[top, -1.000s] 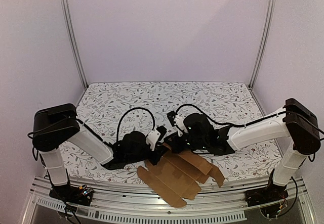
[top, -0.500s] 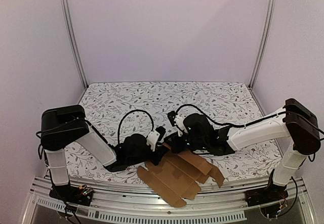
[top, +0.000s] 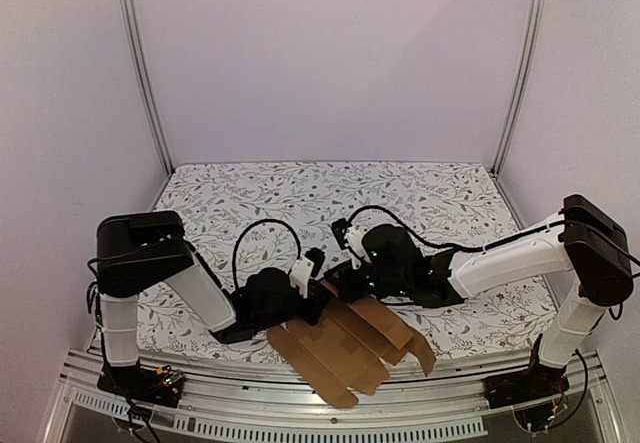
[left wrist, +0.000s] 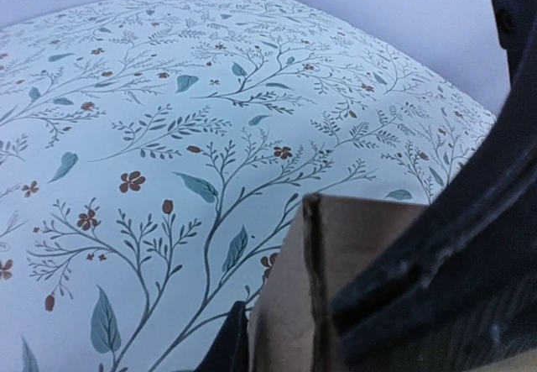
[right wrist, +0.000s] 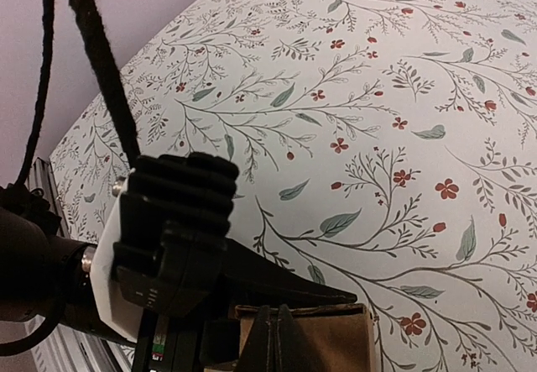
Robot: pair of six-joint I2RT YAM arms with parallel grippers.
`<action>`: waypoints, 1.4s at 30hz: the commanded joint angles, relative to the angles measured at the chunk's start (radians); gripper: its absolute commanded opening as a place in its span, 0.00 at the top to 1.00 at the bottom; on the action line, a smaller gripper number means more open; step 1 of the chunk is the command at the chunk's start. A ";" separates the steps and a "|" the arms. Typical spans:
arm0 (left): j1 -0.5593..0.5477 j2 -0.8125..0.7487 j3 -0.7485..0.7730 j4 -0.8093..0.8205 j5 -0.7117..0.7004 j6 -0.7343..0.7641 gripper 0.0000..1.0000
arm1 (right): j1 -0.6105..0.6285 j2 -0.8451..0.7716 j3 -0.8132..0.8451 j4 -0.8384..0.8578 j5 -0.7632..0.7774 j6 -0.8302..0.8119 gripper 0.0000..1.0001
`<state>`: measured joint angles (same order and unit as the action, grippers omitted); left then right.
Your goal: Fold the paper box
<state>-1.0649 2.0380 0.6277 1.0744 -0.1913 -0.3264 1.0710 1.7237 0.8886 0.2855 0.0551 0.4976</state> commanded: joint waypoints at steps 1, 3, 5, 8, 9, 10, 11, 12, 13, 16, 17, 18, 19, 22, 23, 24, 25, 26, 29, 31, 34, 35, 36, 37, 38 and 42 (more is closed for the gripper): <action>0.007 0.019 0.027 0.047 -0.057 -0.016 0.94 | 0.014 0.034 -0.030 -0.071 -0.001 0.012 1.00; 0.005 0.015 0.031 0.035 -0.070 -0.014 1.00 | 0.016 0.035 -0.032 -0.067 -0.003 0.015 1.00; 0.002 0.011 0.032 0.031 -0.079 -0.007 1.00 | 0.016 0.037 -0.033 -0.064 -0.003 0.017 1.00; -0.004 0.004 0.034 0.022 -0.086 0.002 1.00 | 0.017 0.038 -0.033 -0.060 -0.003 0.021 1.00; -0.005 0.002 0.035 0.020 -0.087 0.003 1.00 | 0.017 0.039 -0.033 -0.059 -0.003 0.022 1.00; -0.007 0.001 0.035 0.019 -0.091 0.007 1.00 | 0.016 0.039 -0.032 -0.057 -0.003 0.022 1.00; -0.009 -0.002 0.035 0.016 -0.096 0.009 1.00 | 0.016 0.039 -0.031 -0.057 -0.003 0.022 1.00; -0.011 -0.005 0.034 0.009 -0.103 0.013 1.00 | 0.017 0.039 -0.031 -0.056 -0.002 0.024 1.00; -0.013 -0.008 0.035 0.004 -0.108 0.017 1.00 | 0.016 0.037 -0.031 -0.056 -0.001 0.024 1.00; -0.019 -0.020 0.033 -0.008 -0.119 0.031 1.00 | 0.018 0.033 -0.032 -0.057 0.002 0.025 1.00; -0.022 -0.022 0.033 -0.013 -0.124 0.035 1.00 | 0.017 0.028 -0.033 -0.057 0.005 0.026 1.00; -0.024 -0.026 0.033 -0.016 -0.127 0.039 1.00 | 0.016 0.023 -0.034 -0.057 0.011 0.027 1.00; -0.025 -0.028 0.030 -0.017 -0.128 0.042 1.00 | 0.016 0.015 -0.037 -0.057 0.017 0.027 1.00; -0.027 -0.033 0.021 -0.017 -0.130 0.047 1.00 | 0.017 -0.024 -0.041 -0.072 0.027 0.025 1.00; -0.026 -0.034 0.018 -0.018 -0.130 0.048 1.00 | 0.016 -0.034 -0.042 -0.080 0.030 0.024 1.00; -0.026 -0.035 0.014 -0.018 -0.129 0.051 1.00 | 0.016 -0.055 -0.043 -0.092 0.035 0.021 1.00; -0.026 -0.038 0.010 -0.018 -0.123 0.055 1.00 | 0.016 -0.069 -0.045 -0.101 0.040 0.019 1.00; -0.027 -0.043 0.006 -0.018 -0.119 0.060 1.00 | 0.016 -0.090 -0.048 -0.112 0.046 0.015 1.00; -0.026 -0.057 -0.010 -0.021 -0.096 0.072 1.00 | 0.016 -0.163 -0.053 -0.166 0.064 -0.006 1.00; -0.026 -0.072 -0.022 -0.024 -0.075 0.079 1.00 | 0.014 -0.217 -0.065 -0.201 0.084 -0.032 1.00; -0.025 -0.093 -0.039 -0.036 -0.028 0.090 1.00 | 0.001 -0.299 -0.097 -0.246 0.127 -0.076 1.00; -0.025 -0.102 -0.048 -0.036 -0.012 0.091 1.00 | -0.009 -0.317 -0.107 -0.263 0.132 -0.084 1.00; -0.026 -0.111 -0.055 -0.036 0.002 0.092 1.00 | -0.017 -0.339 -0.116 -0.280 0.136 -0.094 1.00; -0.025 -0.118 -0.063 -0.037 0.018 0.093 1.00 | -0.026 -0.354 -0.126 -0.283 0.135 -0.102 1.00; -0.024 -0.126 -0.068 -0.040 0.030 0.097 1.00 | -0.032 -0.377 -0.133 -0.306 0.134 -0.115 1.00; -0.024 -0.149 -0.081 -0.050 0.073 0.100 1.00 | -0.048 -0.414 -0.159 -0.323 0.110 -0.143 1.00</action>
<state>-1.0855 1.9274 0.5655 1.0447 -0.1860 -0.2432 1.0397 1.3403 0.7670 0.0349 0.1593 0.4049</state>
